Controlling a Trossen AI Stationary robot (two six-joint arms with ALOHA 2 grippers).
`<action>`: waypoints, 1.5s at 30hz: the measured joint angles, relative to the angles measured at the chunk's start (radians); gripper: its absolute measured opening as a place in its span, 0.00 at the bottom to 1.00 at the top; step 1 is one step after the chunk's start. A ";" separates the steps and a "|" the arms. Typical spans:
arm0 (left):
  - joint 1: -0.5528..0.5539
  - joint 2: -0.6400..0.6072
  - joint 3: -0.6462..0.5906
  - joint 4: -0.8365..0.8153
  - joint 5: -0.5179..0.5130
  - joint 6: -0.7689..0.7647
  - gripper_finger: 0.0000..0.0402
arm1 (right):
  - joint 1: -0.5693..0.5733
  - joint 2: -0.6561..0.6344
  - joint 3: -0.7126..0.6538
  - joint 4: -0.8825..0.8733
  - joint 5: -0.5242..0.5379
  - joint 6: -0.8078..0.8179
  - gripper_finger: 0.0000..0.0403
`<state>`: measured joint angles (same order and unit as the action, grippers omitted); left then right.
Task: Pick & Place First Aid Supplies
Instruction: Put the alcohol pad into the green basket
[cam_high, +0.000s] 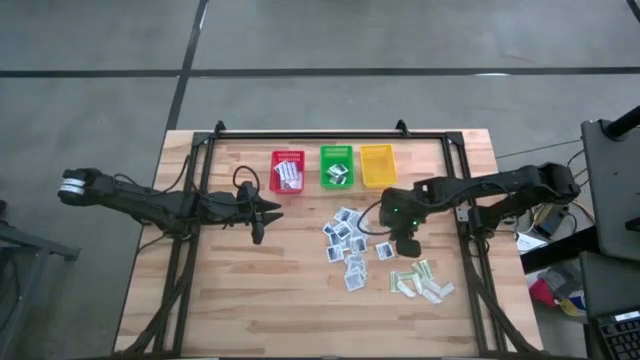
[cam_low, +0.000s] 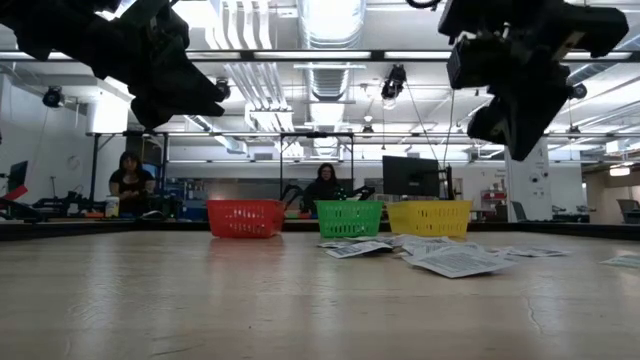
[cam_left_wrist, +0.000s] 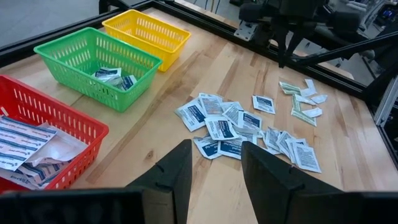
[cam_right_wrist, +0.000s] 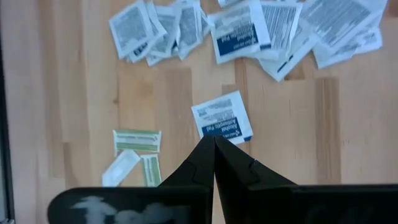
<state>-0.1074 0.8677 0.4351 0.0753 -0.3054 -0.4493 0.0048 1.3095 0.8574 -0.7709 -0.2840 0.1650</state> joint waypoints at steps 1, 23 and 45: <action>0.000 0.000 0.000 0.000 0.000 0.000 0.33 | 0.000 0.007 0.000 -0.007 0.000 0.000 0.02; 0.000 0.000 0.000 -0.001 0.000 0.004 0.33 | 0.041 0.139 -0.001 -0.012 0.104 0.051 0.02; 0.000 0.000 0.000 -0.001 0.000 0.004 0.33 | 0.043 0.185 -0.001 0.012 0.092 0.071 0.35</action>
<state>-0.1071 0.8673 0.4351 0.0742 -0.3054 -0.4450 0.0479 1.4944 0.8562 -0.7589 -0.1915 0.2364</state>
